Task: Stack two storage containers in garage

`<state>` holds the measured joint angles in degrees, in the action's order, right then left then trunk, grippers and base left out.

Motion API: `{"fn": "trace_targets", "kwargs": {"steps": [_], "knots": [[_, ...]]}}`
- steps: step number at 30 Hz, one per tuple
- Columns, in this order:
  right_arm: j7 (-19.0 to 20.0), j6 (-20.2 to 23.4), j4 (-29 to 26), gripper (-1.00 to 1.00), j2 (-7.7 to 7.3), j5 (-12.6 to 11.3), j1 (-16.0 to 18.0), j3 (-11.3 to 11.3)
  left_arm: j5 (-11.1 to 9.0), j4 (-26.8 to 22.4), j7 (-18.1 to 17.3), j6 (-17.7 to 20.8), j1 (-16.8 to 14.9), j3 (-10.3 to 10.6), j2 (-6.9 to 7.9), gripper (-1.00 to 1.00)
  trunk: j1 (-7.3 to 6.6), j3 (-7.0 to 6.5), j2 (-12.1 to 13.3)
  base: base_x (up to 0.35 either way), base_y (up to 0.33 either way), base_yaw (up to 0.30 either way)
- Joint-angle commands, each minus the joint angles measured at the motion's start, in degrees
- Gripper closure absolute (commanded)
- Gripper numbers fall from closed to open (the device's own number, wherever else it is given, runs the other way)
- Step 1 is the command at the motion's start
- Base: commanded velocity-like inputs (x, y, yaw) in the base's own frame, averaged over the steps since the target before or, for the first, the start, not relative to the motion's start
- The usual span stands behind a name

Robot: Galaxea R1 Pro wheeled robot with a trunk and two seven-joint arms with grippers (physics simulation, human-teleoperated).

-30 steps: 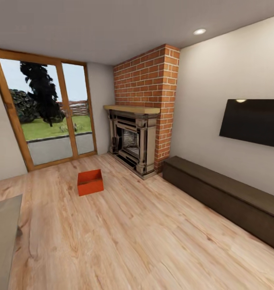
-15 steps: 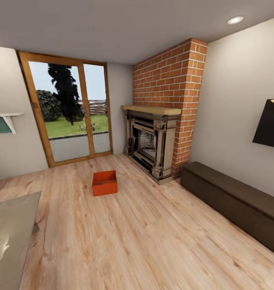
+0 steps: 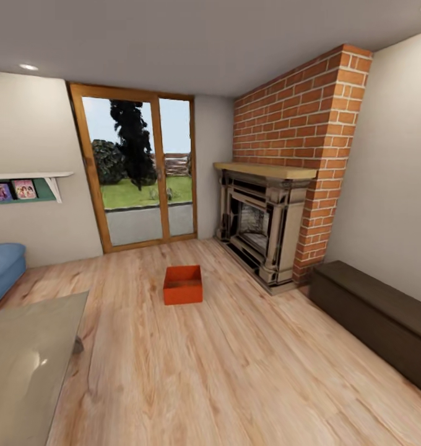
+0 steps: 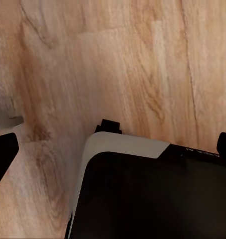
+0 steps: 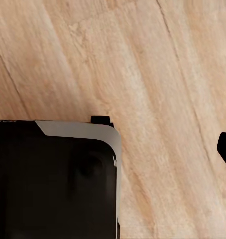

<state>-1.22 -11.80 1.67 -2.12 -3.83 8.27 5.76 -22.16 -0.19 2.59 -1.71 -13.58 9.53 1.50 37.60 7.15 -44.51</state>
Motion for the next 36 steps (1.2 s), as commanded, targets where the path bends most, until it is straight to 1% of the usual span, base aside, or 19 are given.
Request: {"fn": "trace_targets", "kwargs": {"steps": [1,18,36], "knots": [[-0.10,-0.34,0.18,-1.00,0.01,-0.39,0.08,0.50,-0.43,0.02,0.14,-0.13,-0.05,0.49,-0.01,-1.00,0.04,0.09,-0.06,0.323,0.000,0.268],[-0.07,-0.33,0.18,-1.00,-0.01,-0.37,0.08,0.54,-0.37,0.01,0.14,-0.13,-0.03,0.49,-0.01,-1.00,0.04,0.09,-0.06,0.323,0.000,0.257],[-0.03,-0.65,0.18,-1.00,-0.21,-0.48,0.08,0.57,-0.27,0.08,0.10,-0.06,-0.02,0.49,-0.19,-1.00,0.04,0.09,-0.06,0.323,0.000,0.014]]}}
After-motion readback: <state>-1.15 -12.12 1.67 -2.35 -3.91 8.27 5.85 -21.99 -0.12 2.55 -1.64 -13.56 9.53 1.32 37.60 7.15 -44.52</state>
